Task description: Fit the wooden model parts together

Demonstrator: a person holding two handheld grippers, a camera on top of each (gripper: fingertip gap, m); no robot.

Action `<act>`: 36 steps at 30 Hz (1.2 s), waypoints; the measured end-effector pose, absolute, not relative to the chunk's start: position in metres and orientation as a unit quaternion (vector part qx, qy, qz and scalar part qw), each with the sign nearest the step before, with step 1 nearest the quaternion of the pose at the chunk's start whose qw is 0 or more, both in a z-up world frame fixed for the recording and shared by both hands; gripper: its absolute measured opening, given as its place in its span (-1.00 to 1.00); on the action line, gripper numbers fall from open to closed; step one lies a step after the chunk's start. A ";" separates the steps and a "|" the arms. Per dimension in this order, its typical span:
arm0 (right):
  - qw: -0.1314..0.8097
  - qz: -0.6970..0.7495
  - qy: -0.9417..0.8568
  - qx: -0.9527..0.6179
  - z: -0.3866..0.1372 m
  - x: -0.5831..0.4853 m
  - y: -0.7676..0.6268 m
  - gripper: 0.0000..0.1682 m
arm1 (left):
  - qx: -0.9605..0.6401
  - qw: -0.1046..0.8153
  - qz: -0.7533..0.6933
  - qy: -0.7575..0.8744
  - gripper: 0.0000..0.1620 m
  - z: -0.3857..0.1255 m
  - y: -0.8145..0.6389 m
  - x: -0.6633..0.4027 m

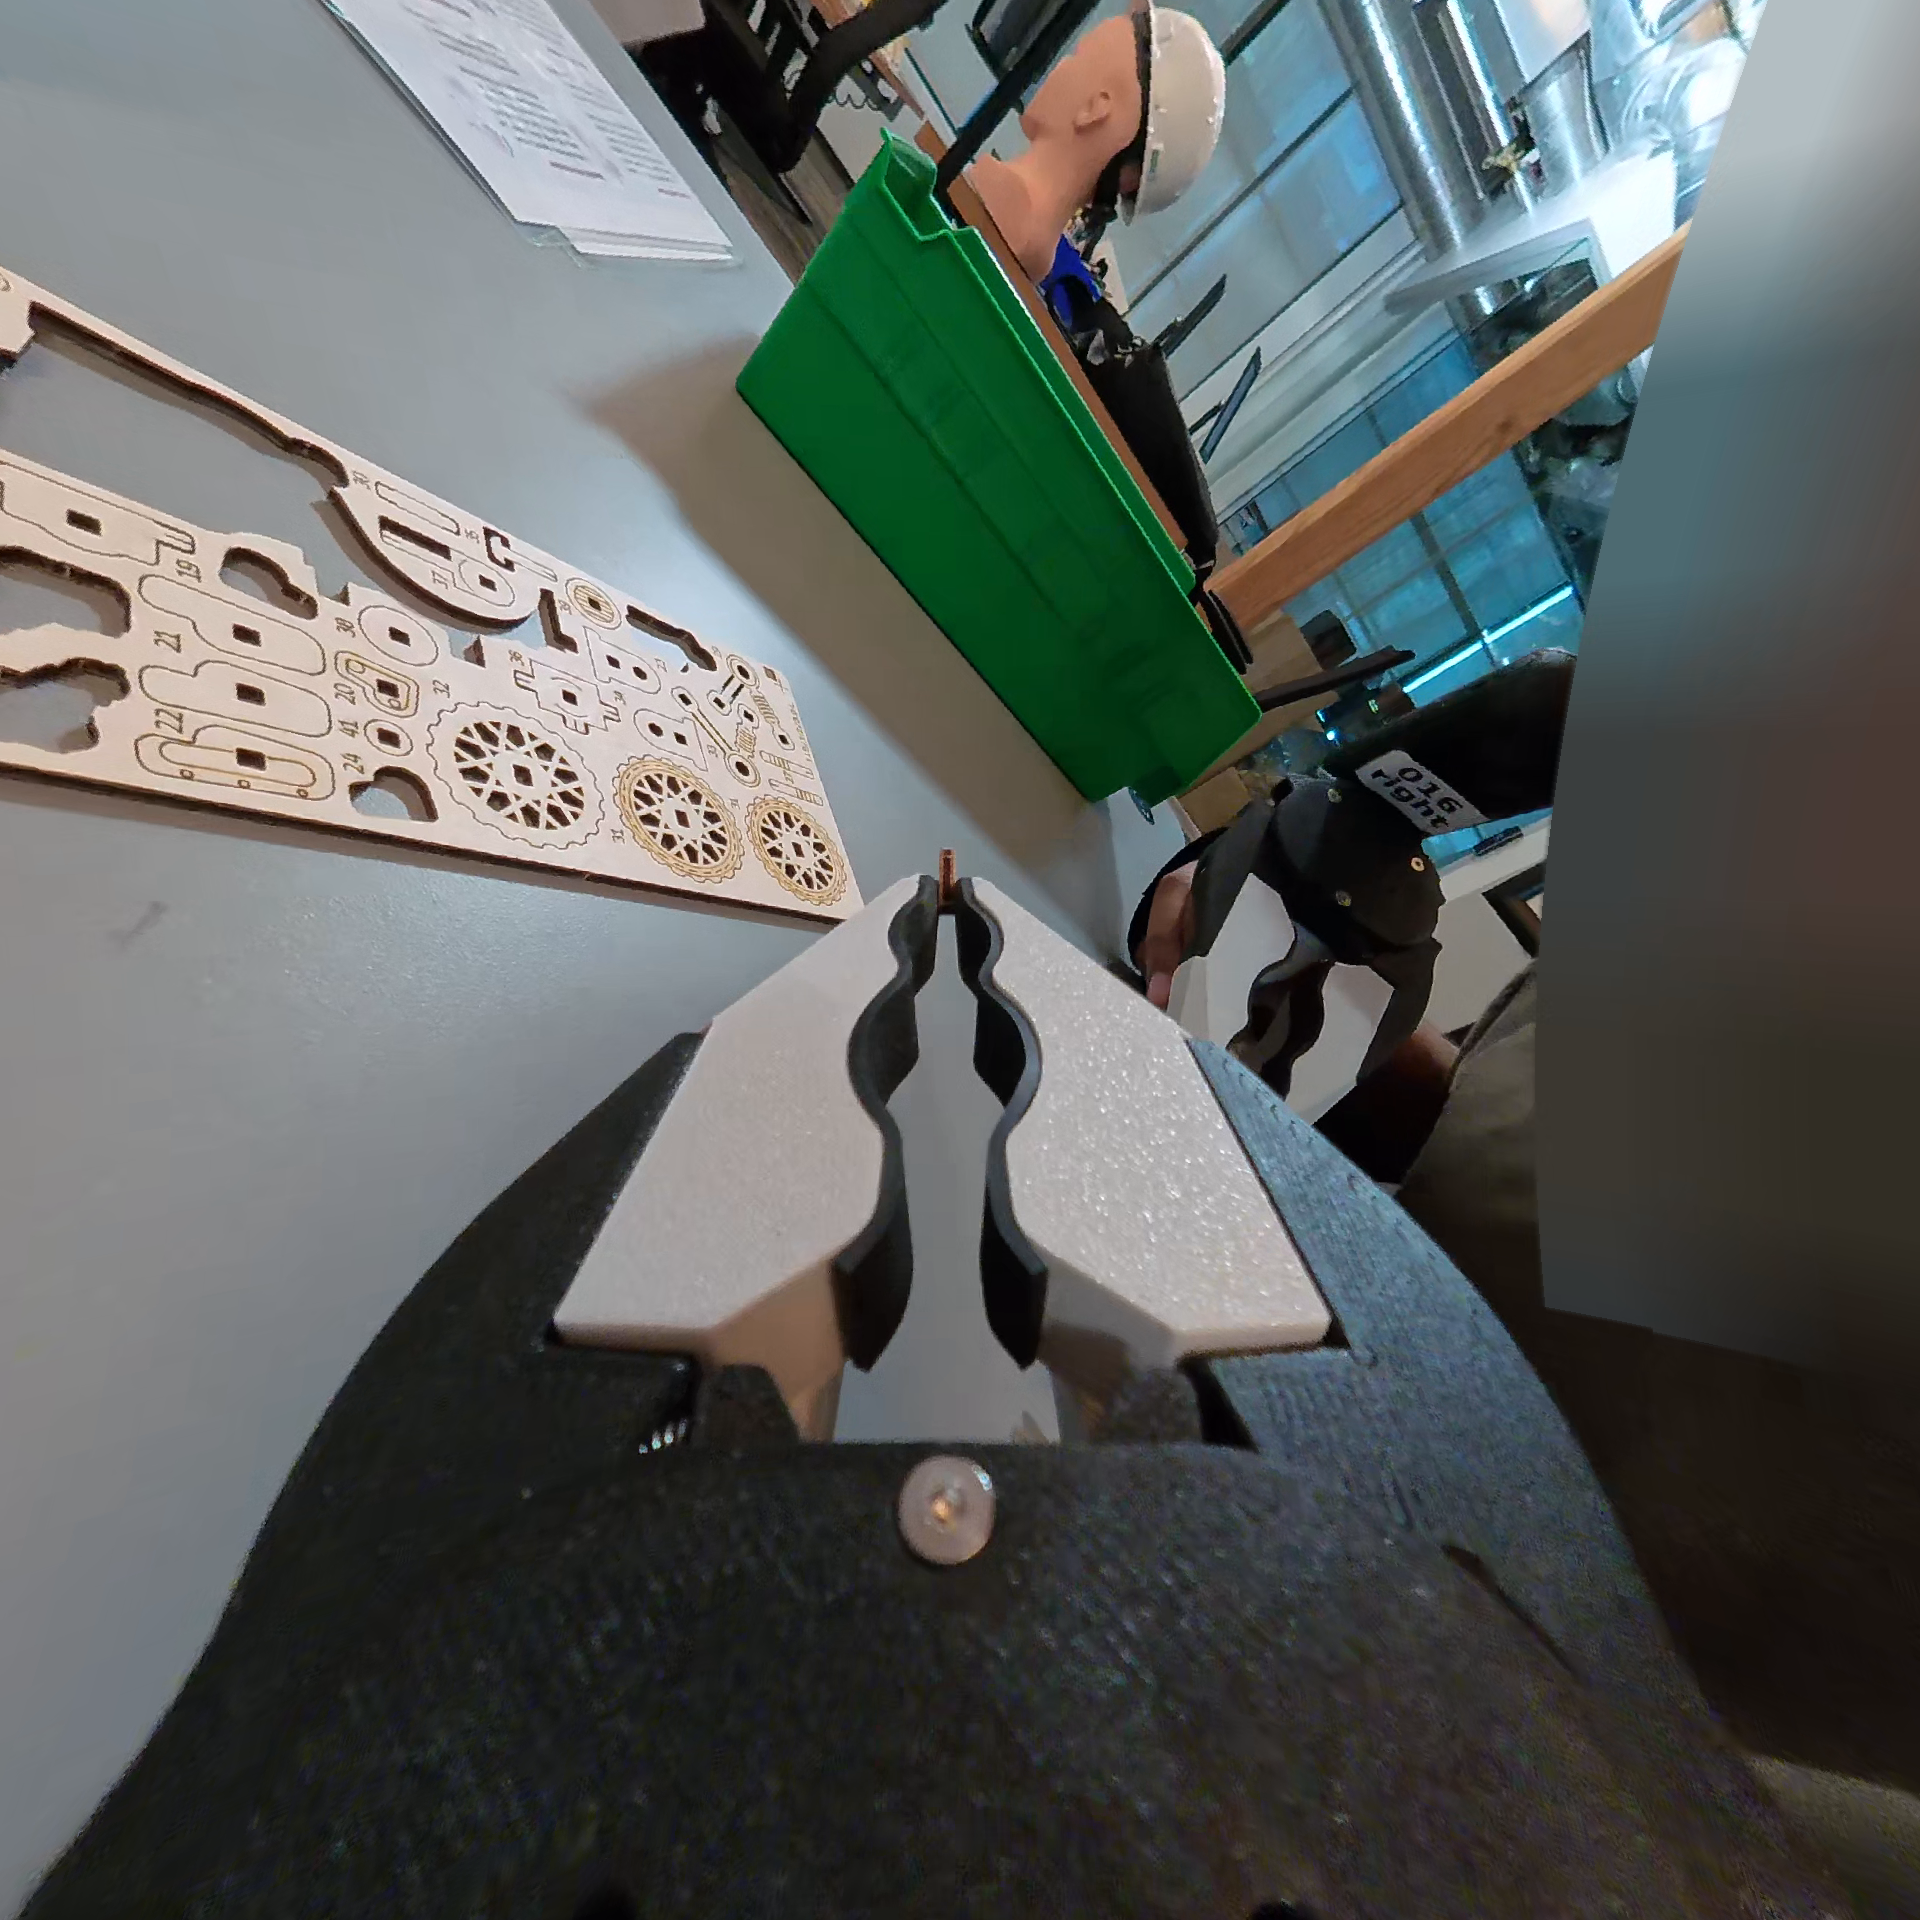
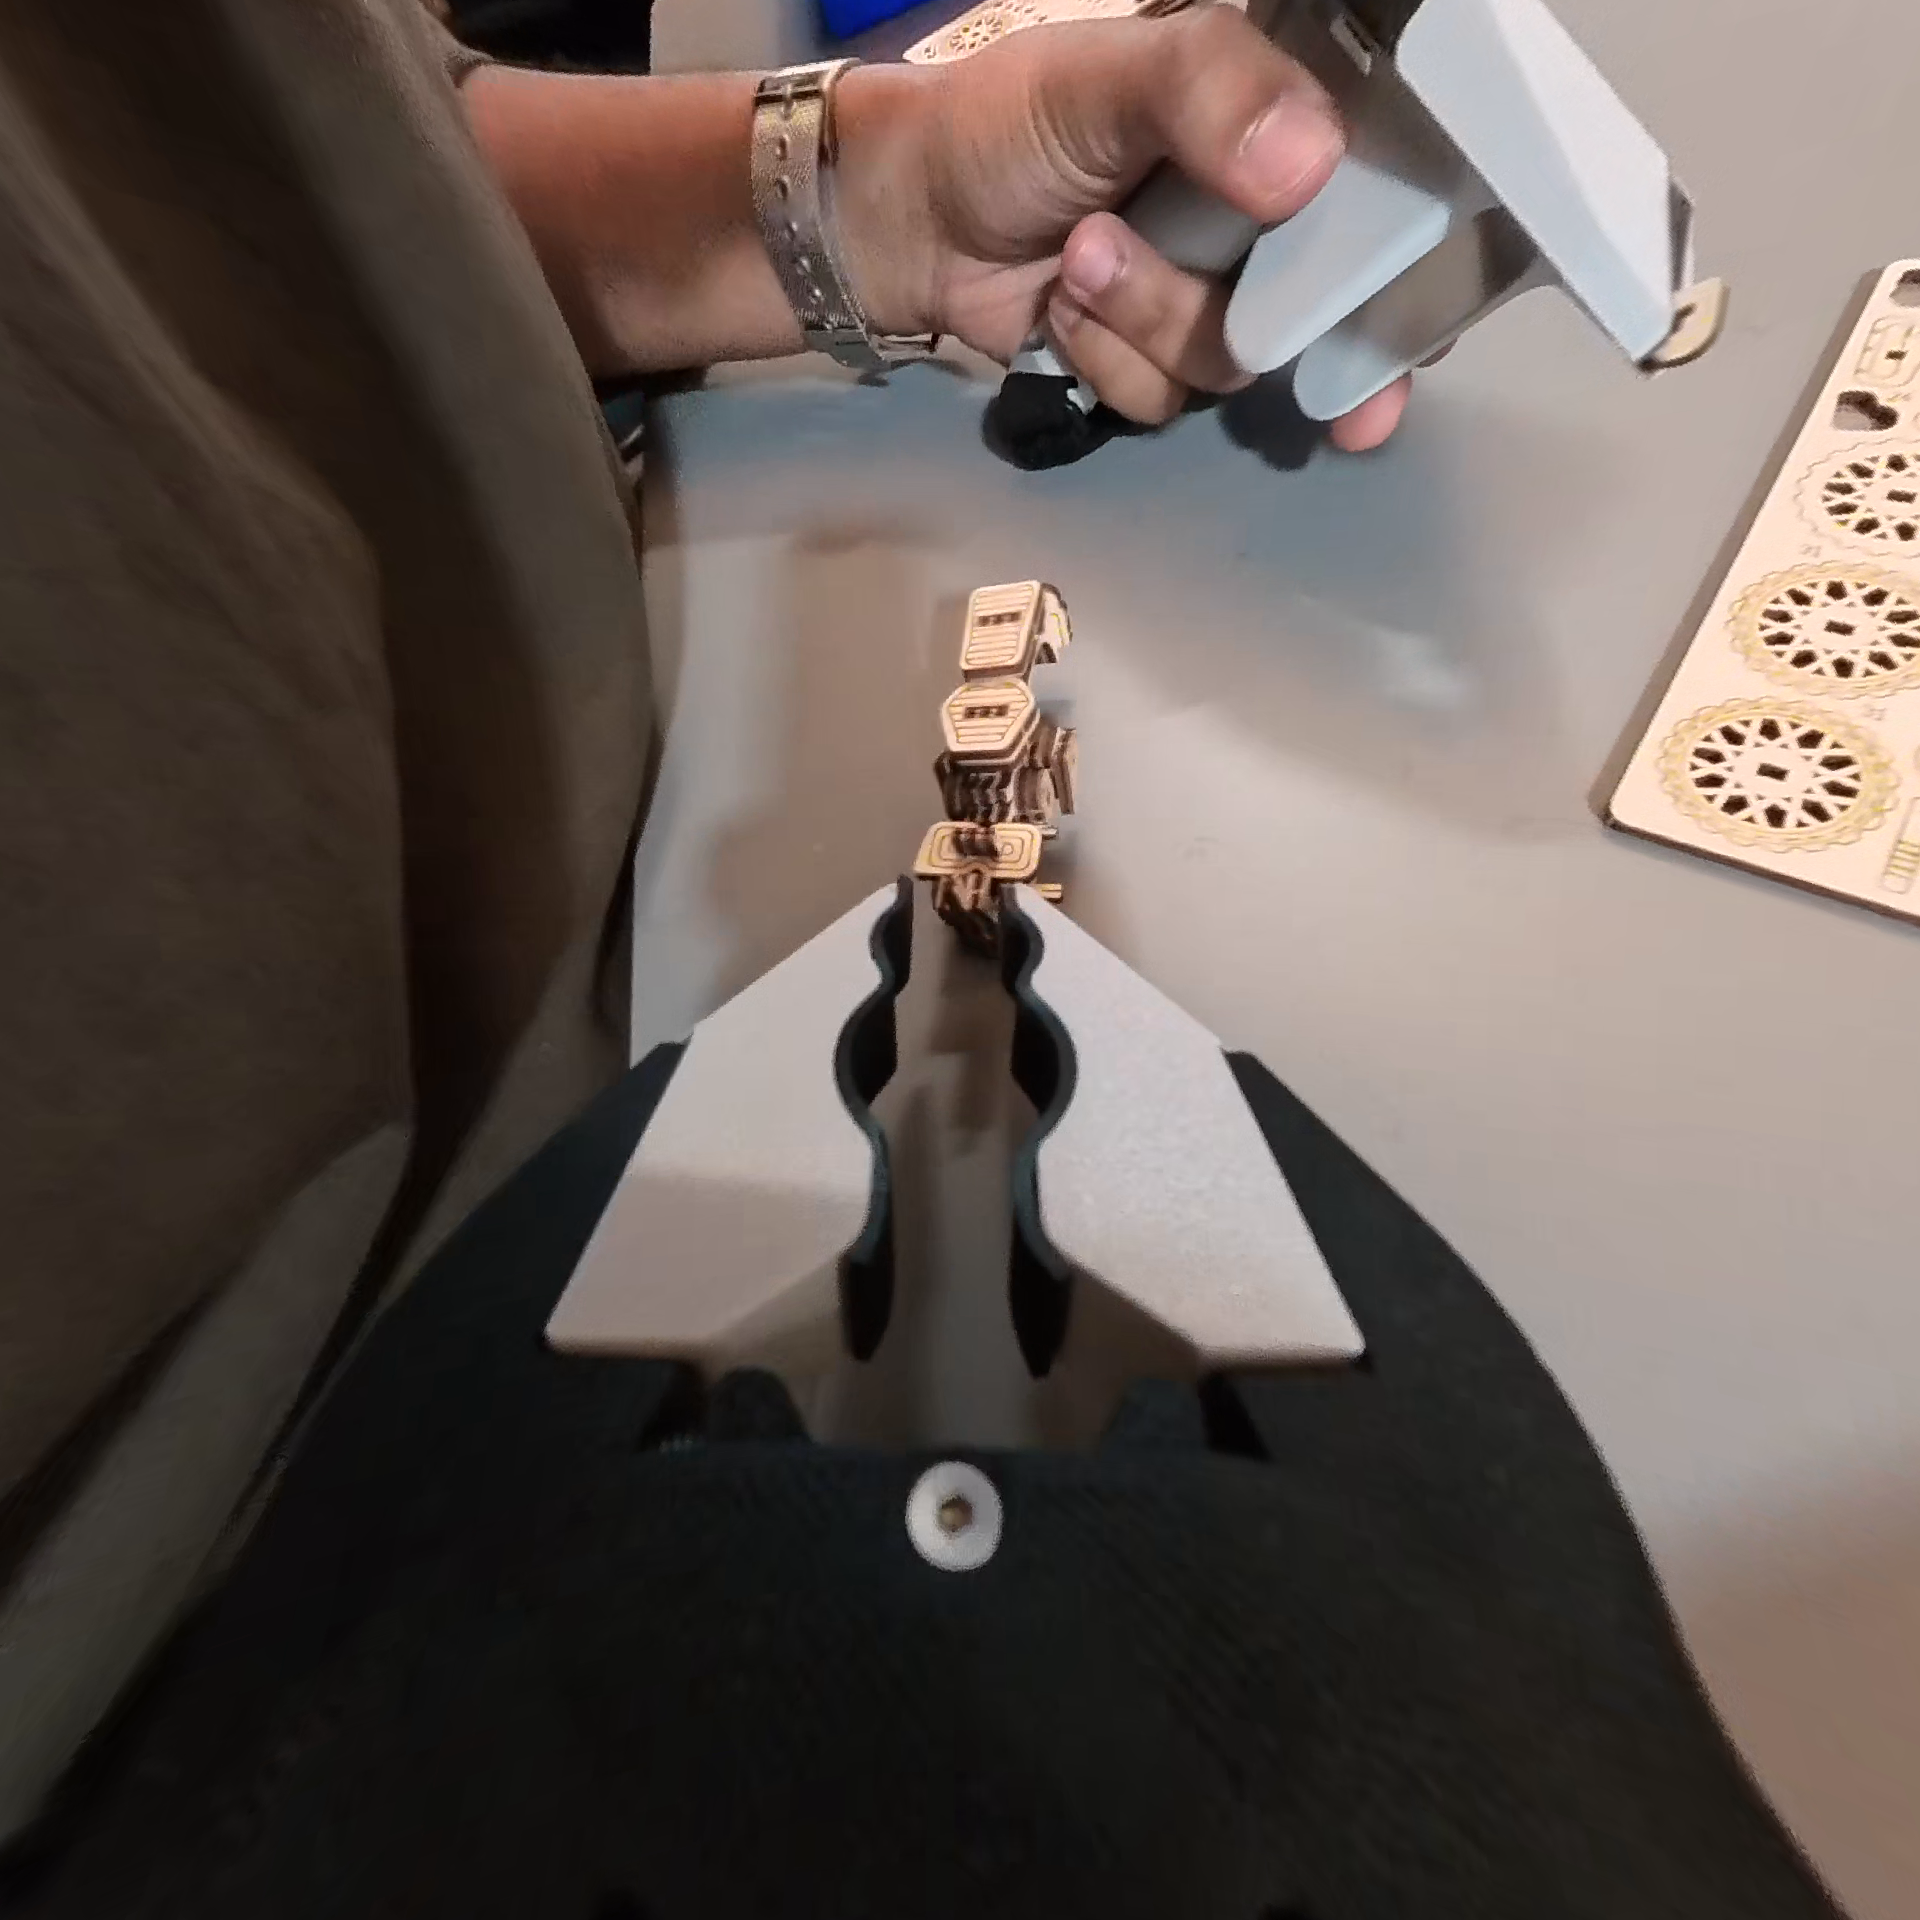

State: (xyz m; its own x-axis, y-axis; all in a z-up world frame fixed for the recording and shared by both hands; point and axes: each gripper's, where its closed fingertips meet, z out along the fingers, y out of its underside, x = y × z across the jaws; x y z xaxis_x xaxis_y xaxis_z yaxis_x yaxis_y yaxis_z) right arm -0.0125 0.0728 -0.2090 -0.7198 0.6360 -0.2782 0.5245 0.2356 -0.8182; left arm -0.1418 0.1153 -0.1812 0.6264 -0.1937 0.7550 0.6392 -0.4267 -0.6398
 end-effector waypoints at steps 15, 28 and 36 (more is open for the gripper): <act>0.131 0.497 -0.761 -0.396 -0.194 -0.016 0.083 -0.65 | -0.735 0.516 -0.413 -0.153 -0.98 -0.179 0.114 -0.141; 0.149 0.502 -0.740 -0.422 -0.189 -0.023 0.087 -0.67 | -0.739 0.511 -0.409 -0.157 -0.98 -0.182 0.115 -0.142; 0.151 0.503 -0.744 -0.414 -0.188 -0.025 0.083 -0.65 | -0.733 0.520 -0.408 -0.163 -0.98 -0.180 0.115 -0.145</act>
State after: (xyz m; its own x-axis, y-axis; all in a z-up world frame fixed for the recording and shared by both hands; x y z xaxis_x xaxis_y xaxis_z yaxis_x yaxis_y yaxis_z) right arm -0.0249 0.0833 -0.1875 -0.6113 0.7678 -0.1917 0.4638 0.1513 -0.8729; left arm -0.1449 0.1147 -0.1796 0.6148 -0.1862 0.7664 0.6624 -0.4056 -0.6299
